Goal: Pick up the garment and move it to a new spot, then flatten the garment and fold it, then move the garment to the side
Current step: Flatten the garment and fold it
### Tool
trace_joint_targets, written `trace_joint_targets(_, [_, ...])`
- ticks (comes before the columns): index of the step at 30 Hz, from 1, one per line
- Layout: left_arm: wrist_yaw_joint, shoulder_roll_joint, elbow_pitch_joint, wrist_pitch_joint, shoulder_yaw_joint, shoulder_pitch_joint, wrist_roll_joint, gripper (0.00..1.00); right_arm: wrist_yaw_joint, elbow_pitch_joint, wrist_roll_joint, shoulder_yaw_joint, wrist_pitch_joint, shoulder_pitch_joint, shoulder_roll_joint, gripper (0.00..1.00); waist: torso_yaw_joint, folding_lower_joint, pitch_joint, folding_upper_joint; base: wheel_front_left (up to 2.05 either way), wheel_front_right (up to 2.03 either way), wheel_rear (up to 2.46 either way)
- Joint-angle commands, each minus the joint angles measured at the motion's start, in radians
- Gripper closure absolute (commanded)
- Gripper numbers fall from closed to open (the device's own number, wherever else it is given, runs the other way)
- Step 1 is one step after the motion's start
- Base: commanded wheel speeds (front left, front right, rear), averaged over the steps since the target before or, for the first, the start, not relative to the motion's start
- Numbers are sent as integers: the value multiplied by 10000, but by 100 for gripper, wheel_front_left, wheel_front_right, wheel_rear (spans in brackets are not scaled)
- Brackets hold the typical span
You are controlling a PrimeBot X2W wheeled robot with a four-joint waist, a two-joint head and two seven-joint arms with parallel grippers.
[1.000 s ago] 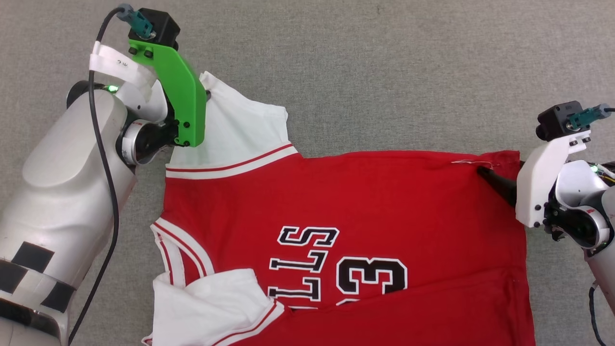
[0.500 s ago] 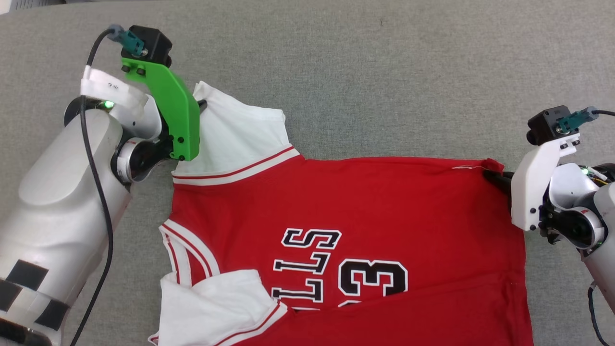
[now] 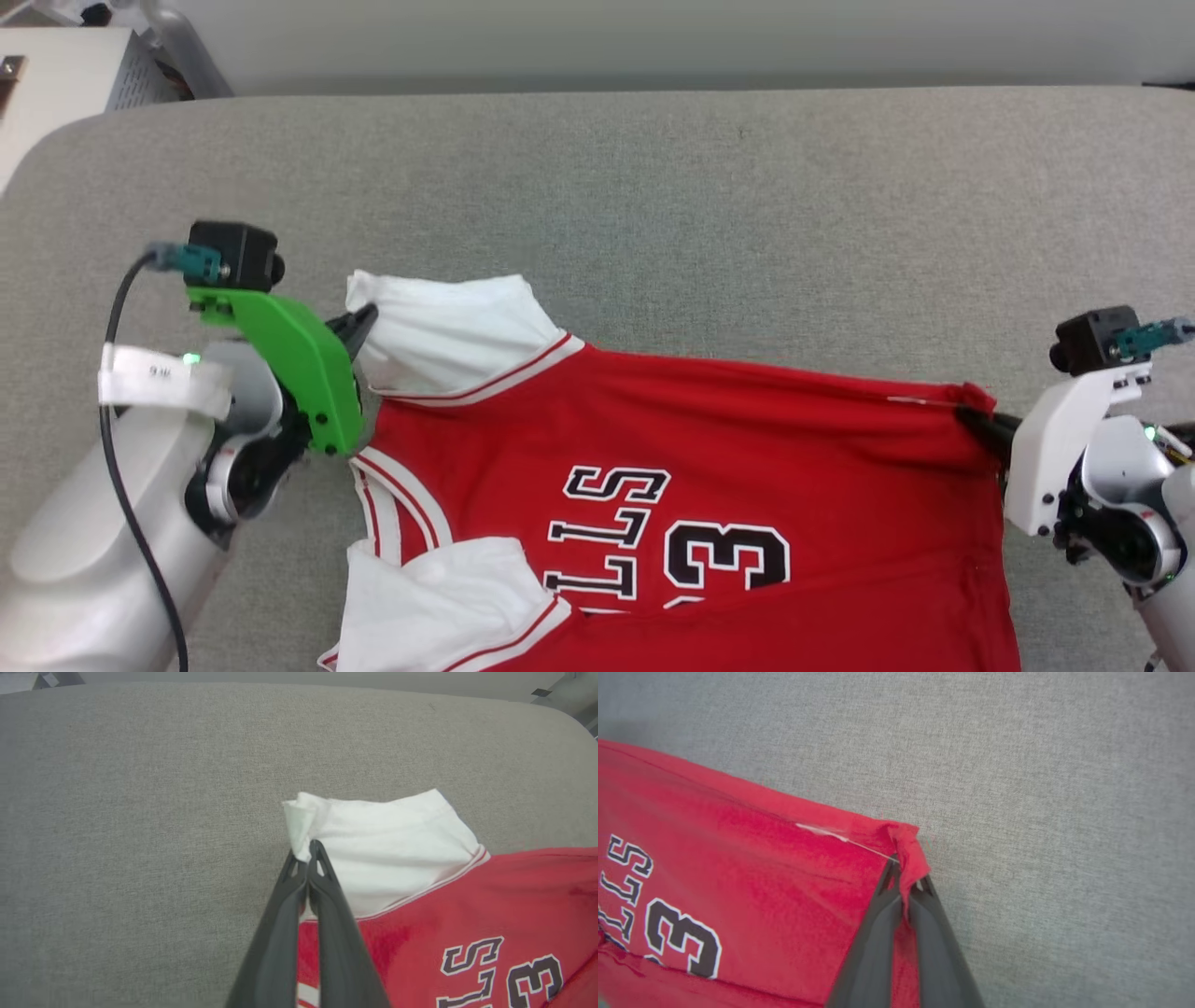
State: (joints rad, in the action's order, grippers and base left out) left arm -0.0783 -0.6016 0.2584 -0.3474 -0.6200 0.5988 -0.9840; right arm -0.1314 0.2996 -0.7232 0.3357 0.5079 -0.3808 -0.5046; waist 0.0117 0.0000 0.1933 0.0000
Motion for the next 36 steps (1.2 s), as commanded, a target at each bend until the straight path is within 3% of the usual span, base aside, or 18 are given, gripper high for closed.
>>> trace_joint_targets(1, [-205, -168, -269, 224, 139, -551, -144, 100, 7, -71, 69, -146, -83, 358, 112, 100, 111, 0, -402, 0, 0, 0, 0])
trace_joint_targets(9, [-1262, -693, -1893, 923, 442, -3303, -643, 100, 7, -200, 451, -733, -121, 1892, 602, 100, 171, 0, -1094, 0, 0, 0, 0])
trace_joint_targets(15, [-1894, -712, -2689, 1215, 432, -5147, -1111, 100, 7, -182, 689, -1230, -228, 2794, 956, 100, 146, 0, -1494, 0, 0, 0, 0])
trace_joint_targets(20, [-2097, -479, -2817, 1331, 295, -6148, -1474, 100, 7, -139, 968, -1771, -362, 3430, 1266, 100, 131, 0, -1621, 0, 0, 0, 0])
trace_joint_targets(26, [-1839, -67, -2050, 1393, 43, -6391, -1636, 100, 7, -131, 1288, -2175, -470, 3965, 1714, 100, 132, 0, -1593, 0, 0, 0, 0])
trace_joint_targets(27, [-1781, 25, -1924, 1413, 25, -6347, -1658, 100, 7, -107, 1316, -2209, -471, 4019, 1784, 85, 137, 0, -1590, 0, 0, 0, 0])
trace_joint_targets(28, [-1719, 128, -1780, 1430, 3, -6282, -1673, 100, 7, -104, 1349, -2255, -495, 4070, 1868, 60, 137, 0, -1588, 0, 0, 0, 0])
trace_joint_targets(29, [-1684, 194, -1685, 1434, -20, -6230, -1672, 93, 7, -120, 1384, -2293, -524, 4102, 1925, 33, 135, 0, -1590, 0, 0, 0, 0])
trace_joint_targets(30, [-1630, 277, -1613, 1494, -20, -6148, -1657, 33, 7, -151, 1413, -2337, -559, 4146, 1989, 0, 138, 0, -1604, 0, 0, 0, 0])
trace_joint_targets(31, [-1603, 334, -1572, 1558, -7, -6092, -1641, 0, 7, -185, 1442, -2359, -582, 4181, 2020, 0, 134, 0, -1622, 0, 0, 0, 0])
trace_joint_targets(36, [-1545, 386, -1553, 2086, 174, -5818, -1379, 0, 7, -722, 1636, -2650, -877, 4437, 2167, 0, 128, 0, -1747, 0, 0, 0, 0])
